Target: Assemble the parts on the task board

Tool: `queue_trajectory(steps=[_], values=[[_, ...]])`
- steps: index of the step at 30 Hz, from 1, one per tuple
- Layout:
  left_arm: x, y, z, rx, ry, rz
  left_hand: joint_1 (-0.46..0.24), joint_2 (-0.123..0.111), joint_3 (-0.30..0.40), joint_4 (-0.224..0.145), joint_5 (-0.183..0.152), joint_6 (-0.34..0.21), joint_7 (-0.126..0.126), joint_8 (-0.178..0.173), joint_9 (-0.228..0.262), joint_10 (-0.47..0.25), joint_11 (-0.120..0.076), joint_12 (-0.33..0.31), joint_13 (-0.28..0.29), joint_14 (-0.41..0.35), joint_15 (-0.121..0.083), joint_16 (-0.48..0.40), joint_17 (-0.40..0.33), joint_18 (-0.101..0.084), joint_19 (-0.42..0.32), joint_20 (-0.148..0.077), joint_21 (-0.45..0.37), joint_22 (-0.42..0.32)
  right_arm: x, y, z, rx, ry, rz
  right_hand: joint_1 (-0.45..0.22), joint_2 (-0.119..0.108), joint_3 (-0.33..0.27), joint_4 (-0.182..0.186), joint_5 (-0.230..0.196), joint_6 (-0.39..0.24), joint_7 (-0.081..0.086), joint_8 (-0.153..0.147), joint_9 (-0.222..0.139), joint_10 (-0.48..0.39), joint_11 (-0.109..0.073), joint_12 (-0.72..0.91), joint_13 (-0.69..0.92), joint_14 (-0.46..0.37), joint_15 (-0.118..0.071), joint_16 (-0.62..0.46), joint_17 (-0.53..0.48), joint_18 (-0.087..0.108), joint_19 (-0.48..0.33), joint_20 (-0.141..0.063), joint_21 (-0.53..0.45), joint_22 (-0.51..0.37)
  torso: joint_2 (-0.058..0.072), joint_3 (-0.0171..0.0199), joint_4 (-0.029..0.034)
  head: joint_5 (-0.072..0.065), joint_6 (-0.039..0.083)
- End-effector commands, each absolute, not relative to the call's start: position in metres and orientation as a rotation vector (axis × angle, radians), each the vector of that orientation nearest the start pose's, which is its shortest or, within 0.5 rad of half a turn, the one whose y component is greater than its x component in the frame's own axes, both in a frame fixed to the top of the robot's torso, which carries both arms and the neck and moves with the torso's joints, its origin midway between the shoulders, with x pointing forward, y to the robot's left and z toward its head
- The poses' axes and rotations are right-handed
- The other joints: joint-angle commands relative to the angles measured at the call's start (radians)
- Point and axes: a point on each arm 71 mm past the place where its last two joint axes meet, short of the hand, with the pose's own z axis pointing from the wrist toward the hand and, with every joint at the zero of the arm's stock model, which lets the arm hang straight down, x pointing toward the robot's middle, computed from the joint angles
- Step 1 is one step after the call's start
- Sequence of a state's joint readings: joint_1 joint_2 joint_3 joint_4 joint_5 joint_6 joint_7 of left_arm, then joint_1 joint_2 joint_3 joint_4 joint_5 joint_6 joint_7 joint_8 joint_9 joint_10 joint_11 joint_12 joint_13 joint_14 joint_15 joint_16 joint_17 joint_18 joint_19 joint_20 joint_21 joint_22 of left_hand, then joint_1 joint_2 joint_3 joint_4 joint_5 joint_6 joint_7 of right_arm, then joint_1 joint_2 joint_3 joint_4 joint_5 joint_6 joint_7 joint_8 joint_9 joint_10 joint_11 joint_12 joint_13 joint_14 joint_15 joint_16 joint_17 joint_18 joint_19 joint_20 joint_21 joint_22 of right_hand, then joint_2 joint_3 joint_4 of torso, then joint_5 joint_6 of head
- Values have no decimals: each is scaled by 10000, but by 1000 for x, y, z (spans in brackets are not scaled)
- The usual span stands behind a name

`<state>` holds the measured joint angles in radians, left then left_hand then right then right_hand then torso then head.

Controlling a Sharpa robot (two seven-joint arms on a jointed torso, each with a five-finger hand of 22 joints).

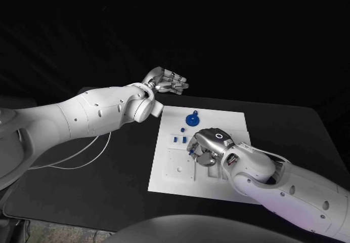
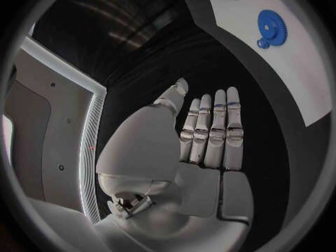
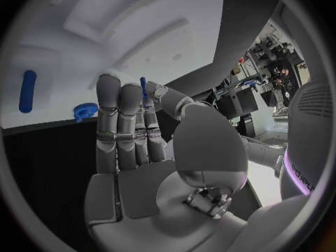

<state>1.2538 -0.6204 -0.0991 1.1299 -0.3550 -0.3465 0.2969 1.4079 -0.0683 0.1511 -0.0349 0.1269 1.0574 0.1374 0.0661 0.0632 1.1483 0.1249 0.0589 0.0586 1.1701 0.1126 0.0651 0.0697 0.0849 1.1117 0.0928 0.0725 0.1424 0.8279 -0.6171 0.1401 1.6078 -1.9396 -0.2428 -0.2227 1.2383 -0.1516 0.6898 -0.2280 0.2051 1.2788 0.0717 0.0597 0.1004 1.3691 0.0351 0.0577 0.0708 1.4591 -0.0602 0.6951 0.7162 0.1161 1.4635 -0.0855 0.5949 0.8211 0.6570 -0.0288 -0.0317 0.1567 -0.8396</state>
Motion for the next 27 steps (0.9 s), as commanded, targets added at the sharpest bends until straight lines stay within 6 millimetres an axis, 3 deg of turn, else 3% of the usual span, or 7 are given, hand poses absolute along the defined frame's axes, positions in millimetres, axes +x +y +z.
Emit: queue_trajectory(steps=[1, 9, 13, 27], values=[[558, 207, -190, -7661, 15050, -12200, -23, 83, -6, -14, 7, 35, -24, -28, 6, -72, -17, -2, 7, -75, 30, -43, -11, 31, -28, 74, 29, -30, 398, -65, -266, -4775, 16546, 7288, 36, 103, -12, -30, -5, 76, -3, 47, 10, 251, -202, 39, 5, 13, -67, 32, -15, 145, 11, -49, -60, 38, 4, 0, -4, 99, -82], [559, 208, -191, -7723, 15080, -12257, -37, 88, -17, -5, -16, 31, -25, -29, 6, -75, -17, -2, 7, -84, 33, -43, -11, 30, -31, 77, 28, -40, 394, -62, -272, -5002, 16800, 7319, 22, 127, -36, -45, -104, 78, -3, 46, 11, 246, -204, 38, 4, 19, -64, 38, -23, 138, 26, -45, -105, 100, -4, -4, -10, 179, -159], [559, 209, -191, -7794, 15089, -12271, -67, 113, -141, 42, -190, 18, -22, -26, 7, -90, -11, 1, 10, -94, 44, -42, -7, 28, -28, 95, 22, -111, 393, -61, -274, -5108, 16924, 7306, 25, 135, -39, -50, -124, 75, -1, 46, 11, 248, -204, 39, 5, 15, -64, 35, -26, 136, 30, -45, -118, 110, -9, 2, -5, 228, -180], [560, 210, -191, -7836, 15125, -12292, -23, 146, -265, 74, -197, 3, -18, -28, 6, -95, -8, -1, 9, -106, 48, -41, -6, 31, -12, 101, 25, -208, 392, -60, -278, -5266, 17108, 7236, 9, 155, -53, -81, -89, 71, 0, 47, 18, 245, -202, 39, 9, 12, -65, 38, -44, 135, 60, -48, -226, 230, -3, -7, -5, 245, -225]])
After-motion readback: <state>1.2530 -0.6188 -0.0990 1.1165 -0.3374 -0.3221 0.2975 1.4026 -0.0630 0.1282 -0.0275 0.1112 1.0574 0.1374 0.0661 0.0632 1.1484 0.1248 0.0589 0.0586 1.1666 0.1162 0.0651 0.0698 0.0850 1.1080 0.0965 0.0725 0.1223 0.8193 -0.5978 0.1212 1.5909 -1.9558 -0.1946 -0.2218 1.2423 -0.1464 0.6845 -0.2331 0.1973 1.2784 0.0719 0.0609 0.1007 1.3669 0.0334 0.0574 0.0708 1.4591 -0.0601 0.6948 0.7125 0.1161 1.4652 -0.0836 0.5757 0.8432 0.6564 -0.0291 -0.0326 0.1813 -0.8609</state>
